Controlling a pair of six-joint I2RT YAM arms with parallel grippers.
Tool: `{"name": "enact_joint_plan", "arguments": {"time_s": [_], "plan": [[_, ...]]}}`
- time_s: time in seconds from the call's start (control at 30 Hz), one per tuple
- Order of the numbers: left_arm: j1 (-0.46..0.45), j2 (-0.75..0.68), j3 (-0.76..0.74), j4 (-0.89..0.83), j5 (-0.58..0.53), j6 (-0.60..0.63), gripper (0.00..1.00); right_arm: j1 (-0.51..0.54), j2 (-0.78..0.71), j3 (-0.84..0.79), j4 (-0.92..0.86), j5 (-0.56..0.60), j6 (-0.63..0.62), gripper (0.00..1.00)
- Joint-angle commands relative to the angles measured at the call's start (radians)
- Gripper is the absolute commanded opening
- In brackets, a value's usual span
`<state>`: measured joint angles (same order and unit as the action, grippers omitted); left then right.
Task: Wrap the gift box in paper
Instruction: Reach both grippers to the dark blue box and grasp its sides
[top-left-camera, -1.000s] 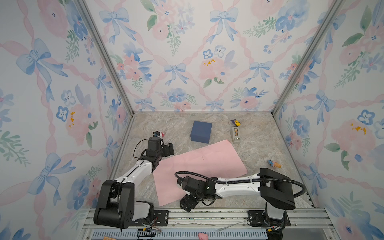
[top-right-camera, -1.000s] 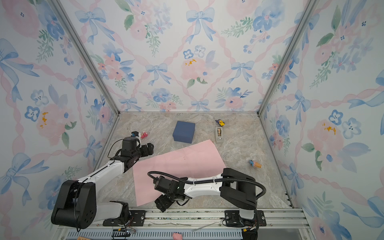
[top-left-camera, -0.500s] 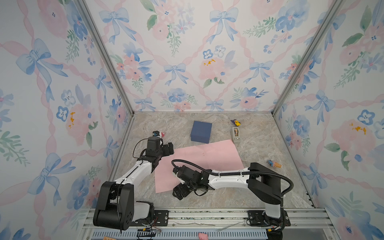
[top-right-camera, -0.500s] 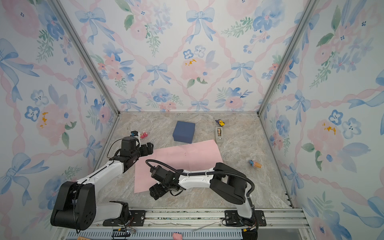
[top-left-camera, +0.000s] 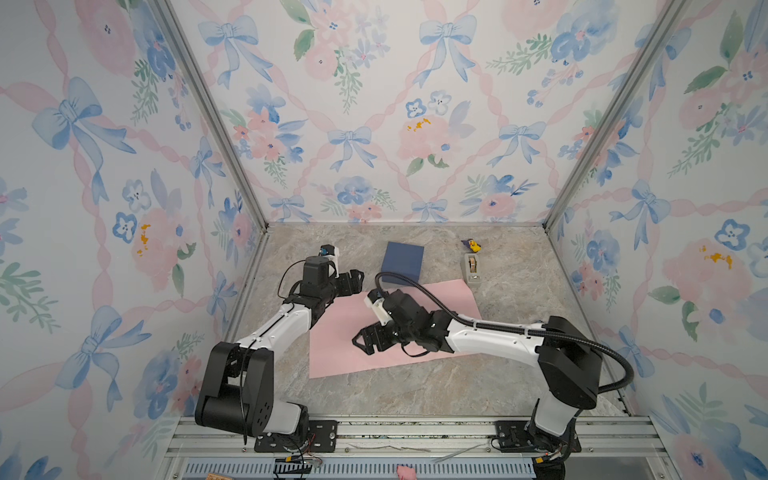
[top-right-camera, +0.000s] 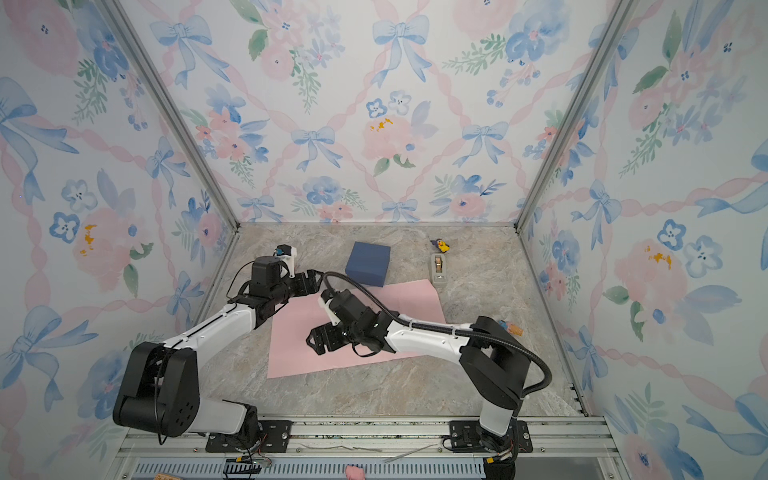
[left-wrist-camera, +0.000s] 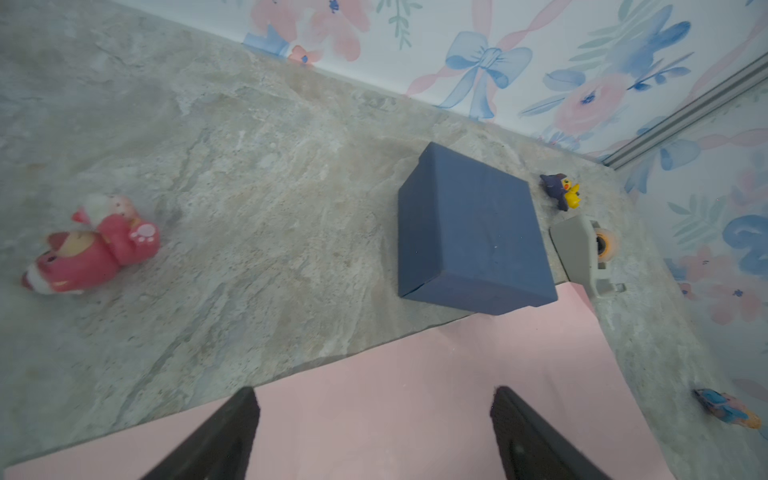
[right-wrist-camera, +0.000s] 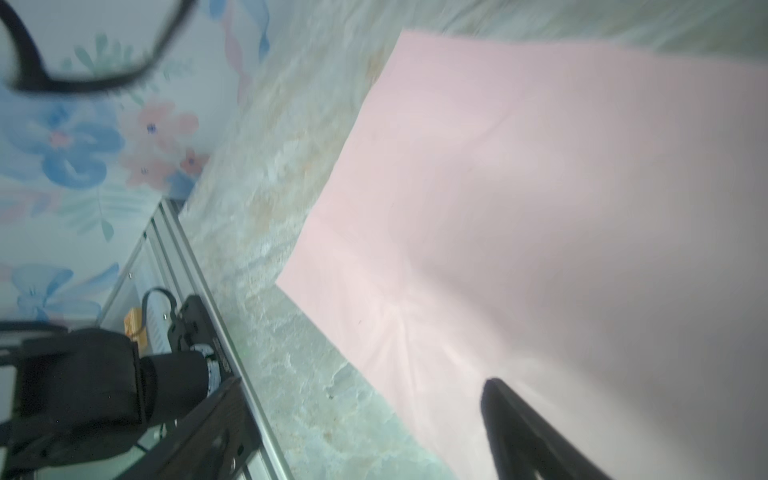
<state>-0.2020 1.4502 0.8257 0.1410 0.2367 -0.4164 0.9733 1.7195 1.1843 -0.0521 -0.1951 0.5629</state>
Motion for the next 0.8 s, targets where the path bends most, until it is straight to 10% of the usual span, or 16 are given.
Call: {"name": "enact_joint_plan", "arguments": {"time_s": [0.0, 0.3, 0.77], "plan": [[-0.025, 0.082, 0.065, 0.055, 0.085, -0.029, 0.88, -0.154, -0.041, 0.012, -0.077, 0.017, 0.034, 0.91], [-0.057, 0.373, 0.294, 0.068, 0.193, -0.085, 0.85, -0.530, 0.162, 0.152, -0.133, -0.133, 0.164, 0.92], [-0.090, 0.649, 0.507, 0.069, 0.221, -0.124, 0.80, -0.587, 0.473, 0.448, -0.098, -0.302, 0.208, 0.82]]}}
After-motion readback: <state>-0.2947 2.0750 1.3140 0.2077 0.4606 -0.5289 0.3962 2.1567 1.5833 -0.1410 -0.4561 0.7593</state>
